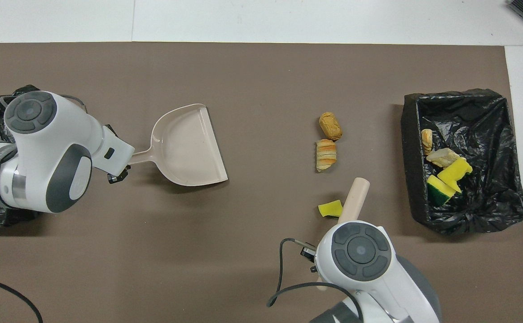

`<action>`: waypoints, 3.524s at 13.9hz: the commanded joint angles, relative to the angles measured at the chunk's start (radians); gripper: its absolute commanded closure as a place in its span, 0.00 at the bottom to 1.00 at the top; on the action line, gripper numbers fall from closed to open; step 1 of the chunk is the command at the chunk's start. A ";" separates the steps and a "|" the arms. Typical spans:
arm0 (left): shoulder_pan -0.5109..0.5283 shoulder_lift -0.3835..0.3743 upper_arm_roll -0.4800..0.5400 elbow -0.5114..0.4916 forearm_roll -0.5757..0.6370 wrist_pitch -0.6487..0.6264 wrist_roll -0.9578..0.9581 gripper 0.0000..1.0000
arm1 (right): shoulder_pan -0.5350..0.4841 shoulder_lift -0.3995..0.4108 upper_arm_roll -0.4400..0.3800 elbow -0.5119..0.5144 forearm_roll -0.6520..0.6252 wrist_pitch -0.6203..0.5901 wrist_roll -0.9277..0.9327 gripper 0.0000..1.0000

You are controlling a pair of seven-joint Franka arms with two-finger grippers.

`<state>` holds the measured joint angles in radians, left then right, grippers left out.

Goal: Sweep and dump trash in bin
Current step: 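Sweep remaining bread pieces toward the dustpan held by the left gripper, then sweep the bread and sponge pieces into the dustpan with the right gripper's brush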

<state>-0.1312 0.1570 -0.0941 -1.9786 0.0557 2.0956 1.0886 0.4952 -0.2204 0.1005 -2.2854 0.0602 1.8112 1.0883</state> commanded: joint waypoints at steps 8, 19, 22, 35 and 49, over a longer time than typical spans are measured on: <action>-0.152 -0.066 0.013 -0.109 0.046 0.020 -0.173 1.00 | 0.045 0.091 0.018 -0.102 0.055 0.291 0.150 1.00; -0.153 -0.050 0.013 -0.094 0.046 0.072 -0.215 1.00 | -0.003 0.336 0.019 0.328 0.086 0.266 -0.007 1.00; -0.166 -0.053 0.010 -0.098 0.046 0.060 -0.259 1.00 | -0.035 0.316 0.016 0.389 0.086 0.151 -0.161 1.00; -0.226 -0.031 0.008 -0.017 0.076 -0.077 -0.304 1.00 | -0.300 0.270 0.008 0.356 0.021 -0.007 -0.924 1.00; -0.291 -0.080 0.010 -0.085 0.076 -0.086 -0.389 1.00 | -0.376 0.303 0.013 0.173 -0.126 0.194 -0.960 1.00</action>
<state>-0.4005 0.1216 -0.0955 -2.0155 0.1082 2.0175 0.7157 0.0855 0.0887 0.1028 -2.1028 -0.0626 1.9931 0.0953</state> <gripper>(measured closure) 0.674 0.740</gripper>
